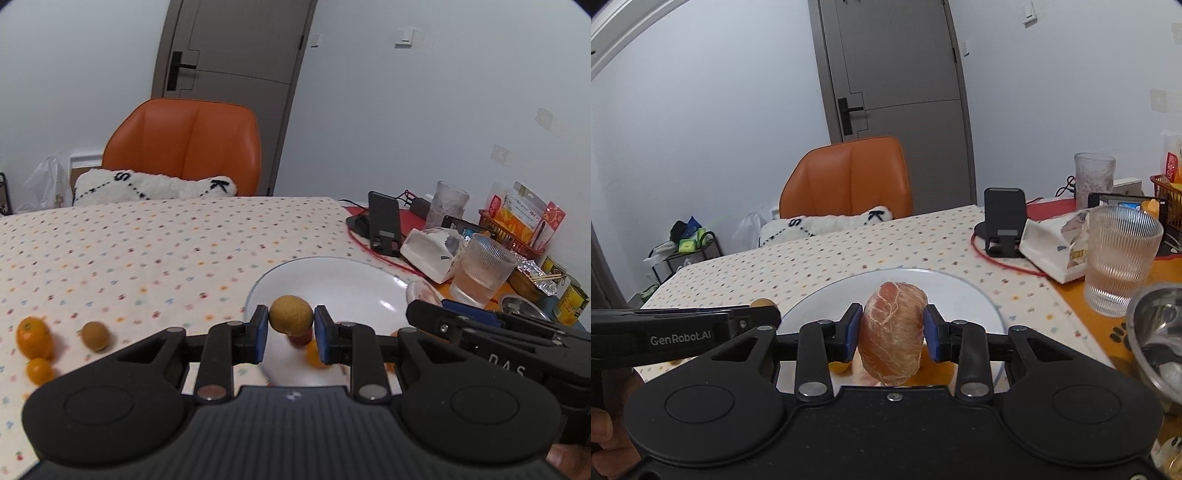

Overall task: Organize fruits
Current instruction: 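Lower and release the pomelo piece with the right tool while the left releases the kiwi onto the plate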

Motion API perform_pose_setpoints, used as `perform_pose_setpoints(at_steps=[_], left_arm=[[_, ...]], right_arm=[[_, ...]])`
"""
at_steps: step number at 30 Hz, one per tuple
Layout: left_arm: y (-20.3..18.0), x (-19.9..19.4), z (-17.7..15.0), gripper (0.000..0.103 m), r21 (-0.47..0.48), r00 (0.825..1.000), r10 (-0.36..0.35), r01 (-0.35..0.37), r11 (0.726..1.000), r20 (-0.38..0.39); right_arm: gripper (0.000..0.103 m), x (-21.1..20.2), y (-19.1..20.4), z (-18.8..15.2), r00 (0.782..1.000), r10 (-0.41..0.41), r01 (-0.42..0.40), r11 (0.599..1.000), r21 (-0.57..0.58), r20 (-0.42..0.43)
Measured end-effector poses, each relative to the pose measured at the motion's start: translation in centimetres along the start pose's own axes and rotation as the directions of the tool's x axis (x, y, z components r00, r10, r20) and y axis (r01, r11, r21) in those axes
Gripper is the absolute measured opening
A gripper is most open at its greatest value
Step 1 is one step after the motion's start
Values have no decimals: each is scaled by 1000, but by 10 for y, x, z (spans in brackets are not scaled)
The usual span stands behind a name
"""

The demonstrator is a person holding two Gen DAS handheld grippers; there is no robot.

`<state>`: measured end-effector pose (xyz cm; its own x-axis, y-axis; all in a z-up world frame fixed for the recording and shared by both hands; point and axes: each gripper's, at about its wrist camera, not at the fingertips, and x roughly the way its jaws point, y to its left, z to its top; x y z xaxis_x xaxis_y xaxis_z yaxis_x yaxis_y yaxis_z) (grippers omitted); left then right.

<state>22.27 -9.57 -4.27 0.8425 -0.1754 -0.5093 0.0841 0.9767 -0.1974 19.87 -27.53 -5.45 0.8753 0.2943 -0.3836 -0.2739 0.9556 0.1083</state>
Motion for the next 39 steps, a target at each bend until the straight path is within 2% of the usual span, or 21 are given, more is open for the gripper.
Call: perform_pose_setpoints(at_steps=[6, 25, 36, 39], left_arm=[[-13, 16, 7, 25, 13, 1000, -8, 8, 1000, 0], [-22, 63, 17, 25, 15, 999, 26, -26, 1000, -44], [-4, 45, 19, 35, -8, 997, 64, -64, 998, -46], [4, 38, 19, 44, -22, 996, 77, -78, 997, -54]], right_arm=[[34, 10, -13, 8, 1000, -6, 6, 1000, 0, 8], [34, 42, -32, 12, 999, 37, -37, 999, 22, -13], [35, 50, -27, 14, 999, 33, -33, 999, 3, -21], [40, 50, -24, 15, 999, 17, -17, 1000, -6, -27]])
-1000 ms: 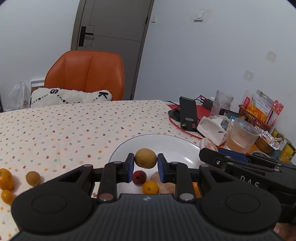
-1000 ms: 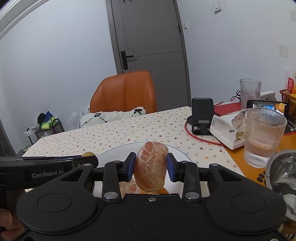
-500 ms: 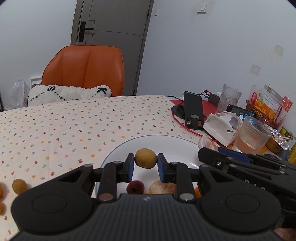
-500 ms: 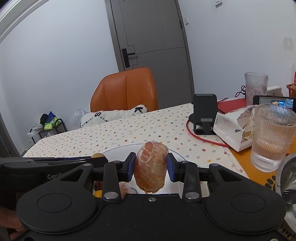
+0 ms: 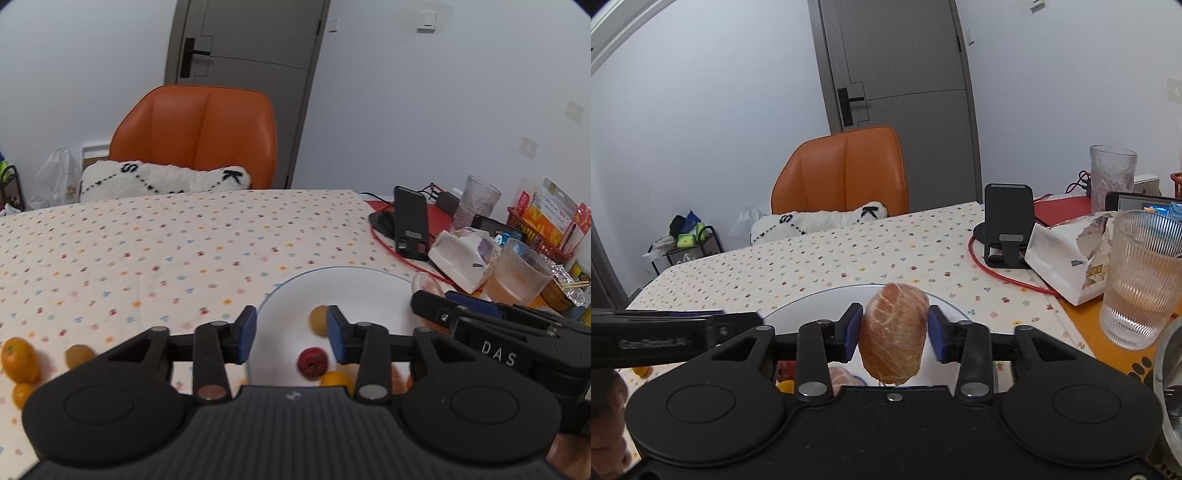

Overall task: Organize fruits
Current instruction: 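Lower and release the pomelo piece with the right tool while the left releases the kiwi onto the plate, then move both open tools back toward the remaining fruits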

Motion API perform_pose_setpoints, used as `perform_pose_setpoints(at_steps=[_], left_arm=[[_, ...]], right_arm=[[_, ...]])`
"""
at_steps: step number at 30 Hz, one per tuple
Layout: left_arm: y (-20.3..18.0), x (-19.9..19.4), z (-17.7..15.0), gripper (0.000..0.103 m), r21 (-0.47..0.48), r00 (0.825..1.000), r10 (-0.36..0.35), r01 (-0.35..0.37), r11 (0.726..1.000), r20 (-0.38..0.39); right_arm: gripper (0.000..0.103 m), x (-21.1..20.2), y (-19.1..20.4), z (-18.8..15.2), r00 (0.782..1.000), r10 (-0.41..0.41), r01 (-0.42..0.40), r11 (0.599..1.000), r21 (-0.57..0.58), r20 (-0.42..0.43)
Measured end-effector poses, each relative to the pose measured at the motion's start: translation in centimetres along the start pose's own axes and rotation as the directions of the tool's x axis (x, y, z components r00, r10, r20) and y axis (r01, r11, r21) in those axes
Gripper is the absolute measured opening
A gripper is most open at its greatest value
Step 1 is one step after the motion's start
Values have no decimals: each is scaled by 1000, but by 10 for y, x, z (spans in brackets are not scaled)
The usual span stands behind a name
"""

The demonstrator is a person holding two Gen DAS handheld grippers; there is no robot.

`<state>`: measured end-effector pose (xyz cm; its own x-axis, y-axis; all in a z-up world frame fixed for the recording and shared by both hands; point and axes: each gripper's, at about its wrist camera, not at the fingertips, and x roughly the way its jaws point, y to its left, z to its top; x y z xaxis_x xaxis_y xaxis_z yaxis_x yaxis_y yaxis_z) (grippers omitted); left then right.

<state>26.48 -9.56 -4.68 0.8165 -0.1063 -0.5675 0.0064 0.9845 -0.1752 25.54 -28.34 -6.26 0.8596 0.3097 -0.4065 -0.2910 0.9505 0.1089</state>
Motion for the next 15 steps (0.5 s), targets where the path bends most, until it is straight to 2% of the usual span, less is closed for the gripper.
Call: perform_pose_setpoints(at_steps=[5, 10, 15], left_arm=[[14, -14, 0, 67, -18, 1000, 15, -15, 1000, 16], [25, -29, 1, 75, -31, 999, 22, -21, 999, 32], [32, -44, 0, 82, -34, 998, 30, -28, 999, 47]], right_arm=[[43, -13, -1, 2, 1000, 3, -4, 999, 48, 15], [44, -24, 4, -2, 1000, 18, -19, 997, 69, 13], [50, -35, 12, -7, 999, 33, -34, 996, 78, 11]])
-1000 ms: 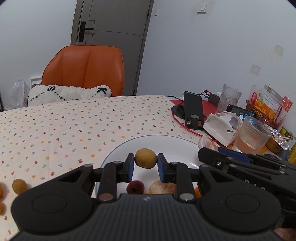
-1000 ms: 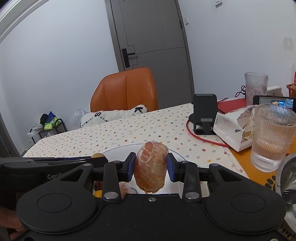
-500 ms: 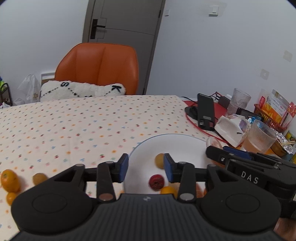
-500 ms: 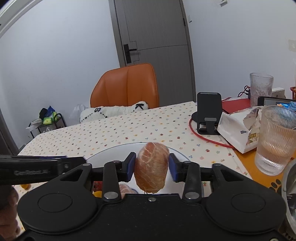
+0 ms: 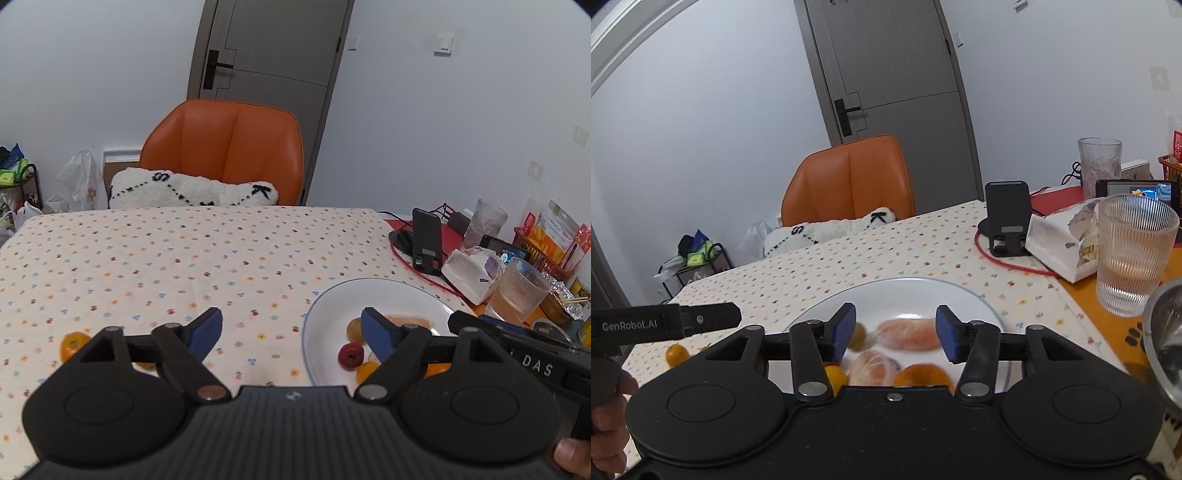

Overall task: Organize fruits
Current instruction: 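Move both open tools back toward the remaining fruits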

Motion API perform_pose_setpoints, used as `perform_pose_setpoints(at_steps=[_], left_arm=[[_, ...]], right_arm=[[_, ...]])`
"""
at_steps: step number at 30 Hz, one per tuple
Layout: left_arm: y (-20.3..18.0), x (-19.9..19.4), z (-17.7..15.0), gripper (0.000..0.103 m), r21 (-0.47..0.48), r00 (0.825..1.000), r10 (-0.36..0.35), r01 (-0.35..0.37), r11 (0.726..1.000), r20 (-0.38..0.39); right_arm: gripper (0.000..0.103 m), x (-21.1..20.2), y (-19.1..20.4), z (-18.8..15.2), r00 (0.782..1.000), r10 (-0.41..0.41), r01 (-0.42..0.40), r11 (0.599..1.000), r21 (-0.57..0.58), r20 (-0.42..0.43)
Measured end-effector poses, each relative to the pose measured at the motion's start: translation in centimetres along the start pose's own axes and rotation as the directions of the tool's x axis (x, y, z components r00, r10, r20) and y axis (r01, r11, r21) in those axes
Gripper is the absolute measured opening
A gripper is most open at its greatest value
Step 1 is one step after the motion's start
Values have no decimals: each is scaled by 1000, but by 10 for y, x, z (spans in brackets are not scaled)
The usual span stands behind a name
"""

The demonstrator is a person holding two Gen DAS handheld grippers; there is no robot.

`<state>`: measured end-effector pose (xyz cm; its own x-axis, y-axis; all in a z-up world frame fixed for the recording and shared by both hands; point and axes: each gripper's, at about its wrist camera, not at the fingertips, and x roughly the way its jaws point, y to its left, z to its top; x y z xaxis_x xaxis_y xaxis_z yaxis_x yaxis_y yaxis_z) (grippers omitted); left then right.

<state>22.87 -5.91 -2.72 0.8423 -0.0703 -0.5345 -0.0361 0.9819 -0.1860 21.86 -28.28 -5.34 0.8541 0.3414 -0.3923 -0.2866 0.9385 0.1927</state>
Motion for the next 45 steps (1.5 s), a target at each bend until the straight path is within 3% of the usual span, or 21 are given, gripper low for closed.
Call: perform_pose_setpoints(at_steps=[9, 18, 30, 45], left_arm=[[17, -25, -7, 87, -7, 1000, 24, -24, 1000, 9], [35, -50, -16, 91, -12, 998, 57, -57, 998, 20], [54, -87, -34, 92, -35, 996, 85, -83, 996, 40], [72, -100, -84, 89, -52, 995, 98, -99, 994, -14]], right_arm=[[70, -16, 19, -9, 1000, 29, -29, 1000, -5, 10], [102, -30, 42, -16, 996, 78, -76, 996, -39, 51], [103, -40, 59, -33, 992, 125, -123, 990, -71, 20], [103, -38, 76, -61, 981, 187, -191, 979, -68, -53]])
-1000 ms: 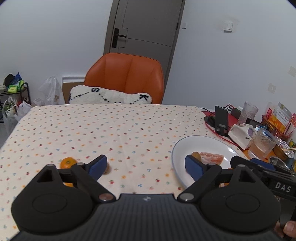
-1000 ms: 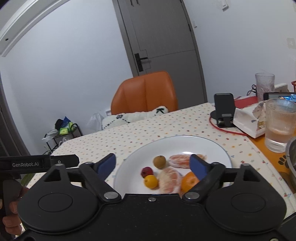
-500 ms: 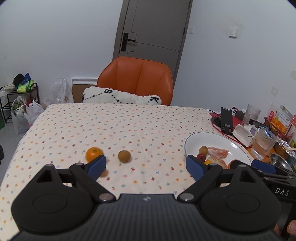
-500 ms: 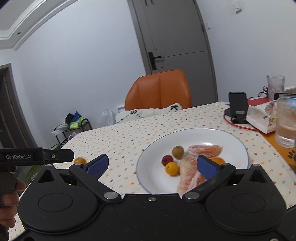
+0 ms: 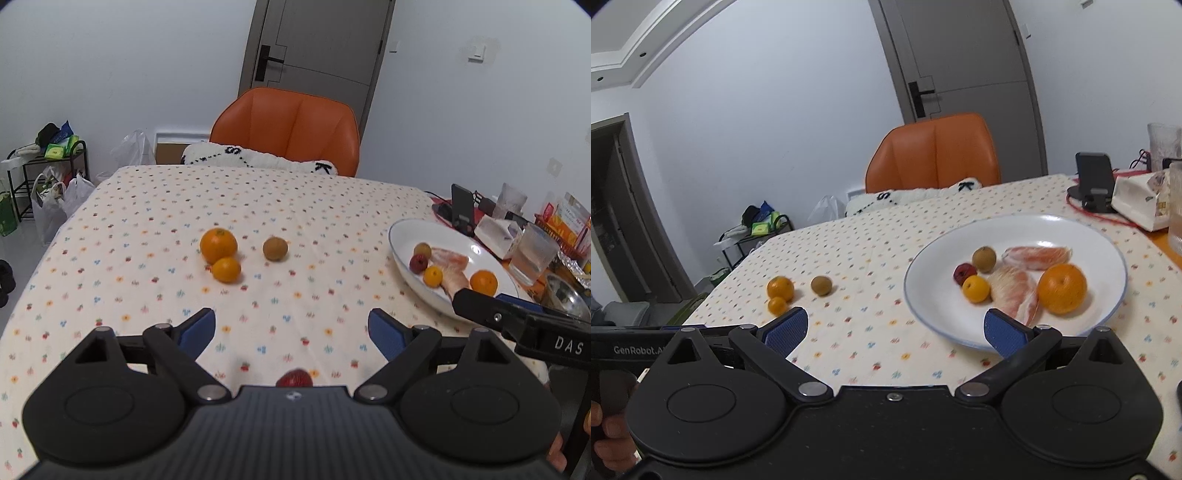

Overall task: Organize fruits
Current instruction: 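Grasp a dark red date with the left tool while the right tool grasps a small tangerine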

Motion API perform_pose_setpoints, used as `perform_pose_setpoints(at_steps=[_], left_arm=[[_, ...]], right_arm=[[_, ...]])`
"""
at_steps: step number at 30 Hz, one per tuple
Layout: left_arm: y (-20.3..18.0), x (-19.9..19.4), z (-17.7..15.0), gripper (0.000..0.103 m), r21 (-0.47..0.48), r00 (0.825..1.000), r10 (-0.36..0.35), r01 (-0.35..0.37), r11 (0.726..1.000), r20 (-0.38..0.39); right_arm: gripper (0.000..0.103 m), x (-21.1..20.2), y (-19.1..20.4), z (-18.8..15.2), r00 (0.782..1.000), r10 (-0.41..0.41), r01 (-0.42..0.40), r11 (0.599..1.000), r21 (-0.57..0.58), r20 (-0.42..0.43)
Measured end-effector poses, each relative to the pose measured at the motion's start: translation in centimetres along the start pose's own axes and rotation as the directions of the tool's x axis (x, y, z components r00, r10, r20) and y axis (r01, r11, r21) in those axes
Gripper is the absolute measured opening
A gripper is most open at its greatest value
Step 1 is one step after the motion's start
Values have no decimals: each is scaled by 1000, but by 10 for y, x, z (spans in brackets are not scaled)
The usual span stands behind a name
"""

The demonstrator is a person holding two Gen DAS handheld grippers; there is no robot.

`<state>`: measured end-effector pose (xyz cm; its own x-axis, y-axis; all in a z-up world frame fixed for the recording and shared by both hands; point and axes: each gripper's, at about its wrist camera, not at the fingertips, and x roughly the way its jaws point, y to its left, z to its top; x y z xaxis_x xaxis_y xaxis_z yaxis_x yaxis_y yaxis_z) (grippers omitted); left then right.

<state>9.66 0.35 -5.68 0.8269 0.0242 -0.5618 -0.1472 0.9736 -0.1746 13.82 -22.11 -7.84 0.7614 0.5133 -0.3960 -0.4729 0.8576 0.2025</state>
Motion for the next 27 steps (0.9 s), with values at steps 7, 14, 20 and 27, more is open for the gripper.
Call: perform_pose_setpoints(at_steps=[7, 14, 20, 27], left_arm=[[3, 1, -17, 76, -7, 1000, -19, 19, 1000, -25], [9, 10, -28, 48, -19, 997, -34, 33, 999, -67], [18, 16, -28, 22, -33, 995, -66, 64, 997, -81], [33, 20, -16, 22, -50, 997, -52, 49, 998, -62]], right_arm=[[103, 1, 8, -12, 999, 30, -30, 1000, 1, -39], [103, 5, 21, -15, 997, 42, -43, 999, -9, -62], [103, 16, 34, -13, 995, 59, -61, 998, -31, -80], [95, 35, 47, -8, 991, 79, -85, 995, -51, -104]])
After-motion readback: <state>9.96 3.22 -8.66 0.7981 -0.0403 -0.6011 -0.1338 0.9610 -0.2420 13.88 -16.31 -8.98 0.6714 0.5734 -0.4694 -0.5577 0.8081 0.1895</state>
